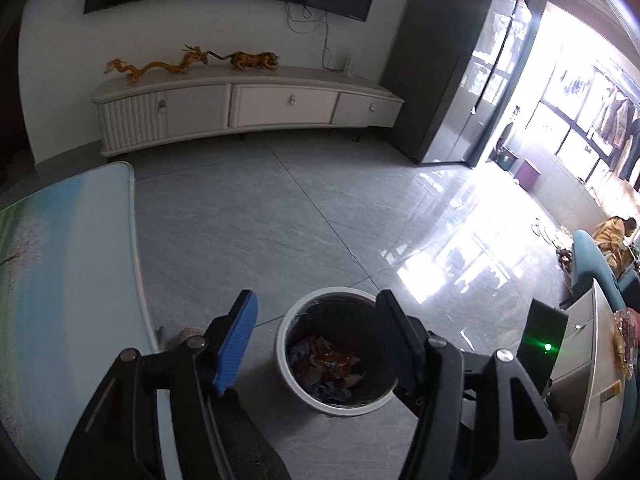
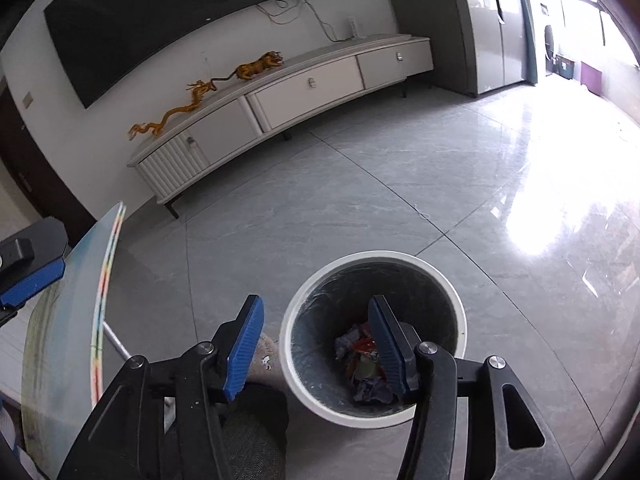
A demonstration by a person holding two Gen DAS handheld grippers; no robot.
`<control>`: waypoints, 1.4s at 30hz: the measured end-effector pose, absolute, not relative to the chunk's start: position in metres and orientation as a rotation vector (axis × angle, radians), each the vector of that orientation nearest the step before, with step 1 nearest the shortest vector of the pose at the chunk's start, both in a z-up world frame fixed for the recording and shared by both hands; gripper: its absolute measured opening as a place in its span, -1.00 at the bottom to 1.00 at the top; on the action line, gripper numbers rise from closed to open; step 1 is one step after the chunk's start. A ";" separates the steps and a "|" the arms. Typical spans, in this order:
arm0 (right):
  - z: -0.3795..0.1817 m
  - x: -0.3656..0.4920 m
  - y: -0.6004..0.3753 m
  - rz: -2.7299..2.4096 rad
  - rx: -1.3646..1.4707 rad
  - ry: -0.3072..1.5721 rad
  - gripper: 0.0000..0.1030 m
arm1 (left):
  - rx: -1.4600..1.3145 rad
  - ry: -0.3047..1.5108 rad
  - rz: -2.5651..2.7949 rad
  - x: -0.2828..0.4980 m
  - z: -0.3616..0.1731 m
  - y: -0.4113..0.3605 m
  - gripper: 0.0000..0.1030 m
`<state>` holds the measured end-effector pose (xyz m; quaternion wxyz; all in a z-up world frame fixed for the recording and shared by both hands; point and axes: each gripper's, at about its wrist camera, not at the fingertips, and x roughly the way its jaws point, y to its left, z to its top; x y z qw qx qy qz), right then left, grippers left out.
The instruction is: Collect trash
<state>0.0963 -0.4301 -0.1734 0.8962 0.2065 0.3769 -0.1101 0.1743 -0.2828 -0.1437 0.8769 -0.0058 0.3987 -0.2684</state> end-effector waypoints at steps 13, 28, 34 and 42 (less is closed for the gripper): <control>-0.116 0.069 -0.311 -0.043 0.259 0.687 0.40 | 0.033 0.625 -0.135 0.087 -0.110 -0.125 0.30; -0.100 0.039 -0.220 0.028 0.087 0.621 1.00 | 0.039 0.518 0.096 0.022 -0.106 -0.053 0.80; -0.106 0.037 -0.223 -0.009 0.077 0.621 1.00 | 0.026 0.511 0.129 0.020 -0.110 -0.046 0.96; -0.112 0.036 -0.225 -0.031 0.087 0.627 1.00 | 0.002 0.514 0.128 0.020 -0.115 -0.040 0.98</control>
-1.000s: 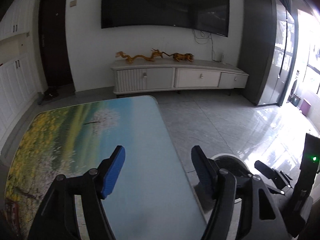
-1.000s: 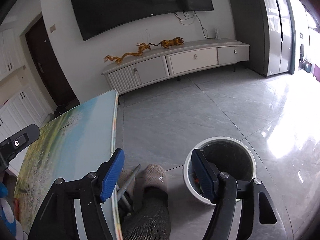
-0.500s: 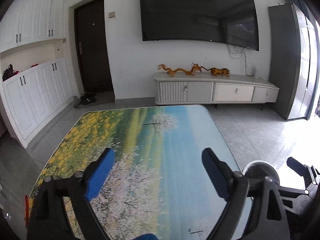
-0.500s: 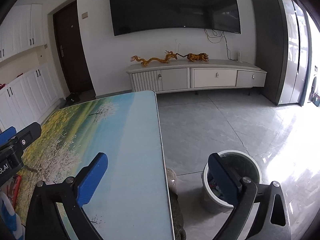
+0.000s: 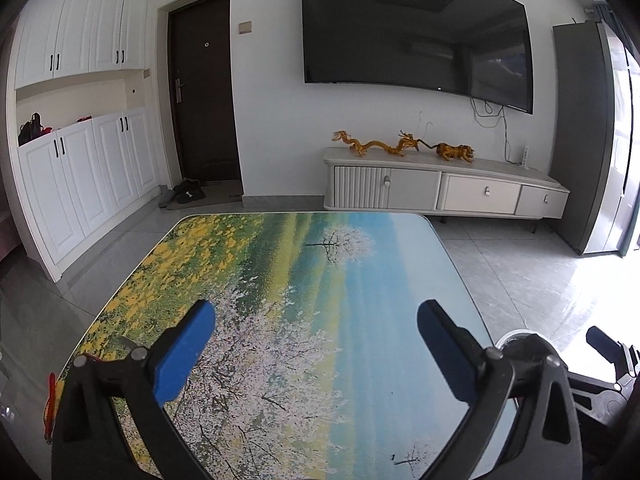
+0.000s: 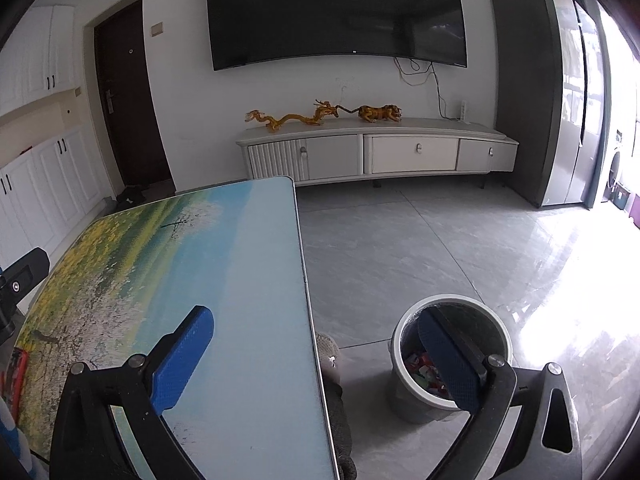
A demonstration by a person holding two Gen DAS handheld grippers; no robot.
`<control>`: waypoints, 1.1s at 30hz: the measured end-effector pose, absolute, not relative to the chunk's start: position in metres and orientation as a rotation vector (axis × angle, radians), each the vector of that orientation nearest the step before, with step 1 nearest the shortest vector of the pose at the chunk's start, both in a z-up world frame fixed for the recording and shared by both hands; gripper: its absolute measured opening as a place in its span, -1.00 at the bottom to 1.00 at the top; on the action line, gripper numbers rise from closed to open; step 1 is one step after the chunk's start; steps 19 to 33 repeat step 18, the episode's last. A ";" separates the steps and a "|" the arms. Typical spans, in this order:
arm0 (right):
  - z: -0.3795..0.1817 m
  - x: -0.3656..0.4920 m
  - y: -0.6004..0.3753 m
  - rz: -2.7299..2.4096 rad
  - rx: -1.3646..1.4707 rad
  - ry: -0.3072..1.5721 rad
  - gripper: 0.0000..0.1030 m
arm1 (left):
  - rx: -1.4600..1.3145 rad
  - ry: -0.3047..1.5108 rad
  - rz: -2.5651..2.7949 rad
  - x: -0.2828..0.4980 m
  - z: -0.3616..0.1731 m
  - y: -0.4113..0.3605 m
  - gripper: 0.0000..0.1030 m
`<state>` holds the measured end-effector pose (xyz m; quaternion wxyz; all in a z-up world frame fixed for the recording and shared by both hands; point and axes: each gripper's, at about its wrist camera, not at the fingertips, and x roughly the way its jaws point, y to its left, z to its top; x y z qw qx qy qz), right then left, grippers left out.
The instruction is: Collect trash
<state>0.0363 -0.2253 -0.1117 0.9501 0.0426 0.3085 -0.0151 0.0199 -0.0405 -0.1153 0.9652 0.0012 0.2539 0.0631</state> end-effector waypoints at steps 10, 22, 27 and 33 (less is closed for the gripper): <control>-0.114 0.035 -0.229 -0.061 0.096 0.620 1.00 | 0.019 0.528 0.103 0.020 -0.120 -0.049 0.98; -0.115 0.034 -0.230 -0.078 0.096 0.616 1.00 | 0.016 0.539 0.081 0.020 -0.121 -0.054 0.98; -0.115 0.034 -0.230 -0.078 0.096 0.616 1.00 | 0.016 0.539 0.081 0.020 -0.121 -0.054 0.98; -0.115 0.034 -0.230 -0.078 0.096 0.616 1.00 | 0.016 0.539 0.081 0.020 -0.121 -0.054 0.98</control>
